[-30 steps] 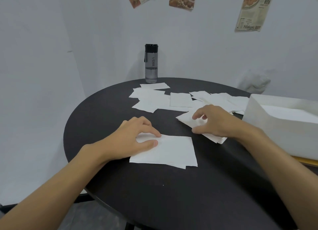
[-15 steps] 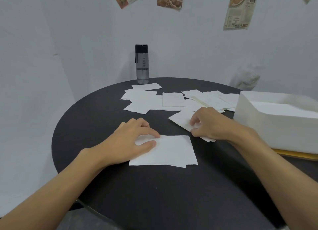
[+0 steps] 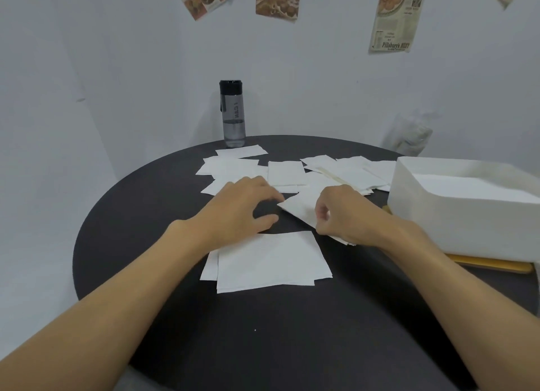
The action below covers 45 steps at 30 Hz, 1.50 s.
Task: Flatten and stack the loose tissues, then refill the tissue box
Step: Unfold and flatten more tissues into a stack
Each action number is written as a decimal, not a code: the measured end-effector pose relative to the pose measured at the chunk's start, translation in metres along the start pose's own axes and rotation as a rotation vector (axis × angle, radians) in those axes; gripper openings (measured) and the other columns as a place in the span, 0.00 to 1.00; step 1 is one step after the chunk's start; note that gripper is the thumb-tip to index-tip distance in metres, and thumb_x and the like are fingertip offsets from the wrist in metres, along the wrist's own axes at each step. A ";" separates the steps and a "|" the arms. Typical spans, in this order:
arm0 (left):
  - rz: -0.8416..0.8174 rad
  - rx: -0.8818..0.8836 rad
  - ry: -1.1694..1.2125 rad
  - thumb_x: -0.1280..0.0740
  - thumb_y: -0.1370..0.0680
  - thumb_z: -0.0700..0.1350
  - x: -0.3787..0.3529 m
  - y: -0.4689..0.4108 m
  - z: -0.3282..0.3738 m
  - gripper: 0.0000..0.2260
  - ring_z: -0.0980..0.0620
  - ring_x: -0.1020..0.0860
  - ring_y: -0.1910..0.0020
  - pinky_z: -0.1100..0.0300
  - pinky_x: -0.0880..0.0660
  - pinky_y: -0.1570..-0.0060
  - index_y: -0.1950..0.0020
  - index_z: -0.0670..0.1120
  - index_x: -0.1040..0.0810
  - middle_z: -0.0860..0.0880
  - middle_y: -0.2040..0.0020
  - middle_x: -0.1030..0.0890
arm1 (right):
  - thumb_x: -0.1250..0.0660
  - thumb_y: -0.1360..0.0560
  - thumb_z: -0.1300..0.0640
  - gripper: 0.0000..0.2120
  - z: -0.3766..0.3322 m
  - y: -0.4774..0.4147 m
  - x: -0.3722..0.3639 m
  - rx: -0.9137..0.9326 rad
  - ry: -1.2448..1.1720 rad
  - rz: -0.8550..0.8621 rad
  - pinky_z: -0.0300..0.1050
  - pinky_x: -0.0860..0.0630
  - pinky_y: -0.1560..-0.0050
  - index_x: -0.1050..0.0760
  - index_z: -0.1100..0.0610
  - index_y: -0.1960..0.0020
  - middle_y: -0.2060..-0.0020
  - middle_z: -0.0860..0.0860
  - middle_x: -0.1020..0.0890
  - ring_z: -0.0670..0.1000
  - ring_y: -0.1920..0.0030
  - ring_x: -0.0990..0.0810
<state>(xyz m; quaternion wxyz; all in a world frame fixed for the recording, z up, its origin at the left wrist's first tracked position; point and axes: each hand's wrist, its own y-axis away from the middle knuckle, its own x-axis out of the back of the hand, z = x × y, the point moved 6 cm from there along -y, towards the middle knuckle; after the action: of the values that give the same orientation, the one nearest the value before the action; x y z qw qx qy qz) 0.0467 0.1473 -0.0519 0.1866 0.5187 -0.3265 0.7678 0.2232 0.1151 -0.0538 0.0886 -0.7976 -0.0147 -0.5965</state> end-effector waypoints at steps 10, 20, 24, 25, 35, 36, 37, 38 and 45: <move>0.059 -0.109 0.010 0.30 0.20 0.45 -0.025 -0.041 -0.005 0.06 0.54 0.23 0.48 0.52 0.26 0.45 0.45 0.48 0.16 0.55 0.45 0.20 | 0.31 0.28 0.59 0.03 0.008 0.002 0.006 -0.020 -0.133 0.019 0.49 0.21 0.49 0.21 0.57 0.60 0.56 0.52 0.17 0.52 0.52 0.19; 0.372 -0.039 0.238 0.31 0.20 0.44 0.006 -0.036 0.004 0.03 0.64 0.25 0.50 0.70 0.30 0.49 0.50 0.50 0.19 0.63 0.53 0.21 | 0.31 0.24 0.46 0.12 0.007 0.005 0.024 0.071 -0.264 0.227 0.48 0.24 0.46 0.23 0.49 0.44 0.53 0.43 0.20 0.46 0.49 0.22; 0.467 -0.008 0.331 0.32 0.19 0.42 0.025 -0.024 0.012 0.03 0.66 0.24 0.51 0.75 0.30 0.51 0.51 0.48 0.19 0.63 0.55 0.20 | 0.34 0.22 0.56 0.05 0.009 0.008 0.043 0.074 -0.303 0.498 0.40 0.25 0.50 0.23 0.51 0.56 0.59 0.44 0.19 0.44 0.55 0.22; 0.491 -0.011 0.370 0.32 0.19 0.41 0.030 -0.021 0.013 0.03 0.61 0.22 0.52 0.72 0.28 0.51 0.51 0.47 0.19 0.61 0.56 0.19 | 0.34 0.21 0.57 0.06 0.008 0.010 0.047 0.081 -0.346 0.553 0.32 0.28 0.53 0.23 0.50 0.57 0.59 0.43 0.19 0.42 0.55 0.23; 0.578 0.153 0.671 0.30 0.21 0.40 0.055 0.023 -0.003 0.04 0.63 0.21 0.65 0.72 0.28 0.62 0.52 0.47 0.15 0.59 0.62 0.16 | 0.36 0.20 0.57 0.12 -0.004 0.006 0.031 0.058 -0.804 0.381 0.30 0.32 0.64 0.19 0.57 0.59 0.69 0.39 0.23 0.39 0.66 0.28; 0.569 0.181 0.680 0.30 0.21 0.40 0.054 0.029 -0.006 0.04 0.64 0.21 0.65 0.73 0.28 0.62 0.52 0.47 0.15 0.58 0.63 0.16 | 0.36 0.19 0.57 0.12 -0.006 0.004 0.024 0.055 -0.798 0.311 0.32 0.32 0.64 0.19 0.57 0.58 0.68 0.40 0.22 0.40 0.67 0.28; 0.558 0.205 0.685 0.30 0.21 0.40 0.052 0.035 -0.010 0.04 0.64 0.21 0.65 0.72 0.28 0.62 0.52 0.47 0.15 0.58 0.63 0.16 | 0.35 0.20 0.56 0.10 -0.010 0.004 0.019 0.063 -0.782 0.244 0.32 0.32 0.64 0.18 0.56 0.57 0.67 0.40 0.21 0.41 0.67 0.27; 0.547 0.225 0.689 0.29 0.21 0.41 0.051 0.042 -0.014 0.04 0.62 0.22 0.66 0.70 0.28 0.63 0.52 0.48 0.15 0.55 0.64 0.15 | 0.33 0.21 0.57 0.08 -0.014 0.004 0.014 0.077 -0.771 0.190 0.32 0.31 0.64 0.18 0.55 0.57 0.67 0.42 0.20 0.42 0.67 0.26; 0.425 0.276 0.663 0.31 0.21 0.38 0.038 0.075 -0.027 0.08 0.53 0.34 0.72 0.68 0.34 0.70 0.55 0.49 0.16 0.40 0.72 0.28 | 0.27 0.25 0.55 0.02 -0.029 0.007 -0.004 0.183 -0.682 0.037 0.41 0.28 0.57 0.18 0.50 0.56 0.68 0.47 0.20 0.48 0.63 0.22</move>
<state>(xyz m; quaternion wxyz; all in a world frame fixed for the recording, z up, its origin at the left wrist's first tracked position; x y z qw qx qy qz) -0.0331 0.1100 -0.0464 0.0478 0.1846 -0.2426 0.9512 0.1948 0.1042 -0.0508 0.1606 -0.9397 -0.0827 -0.2905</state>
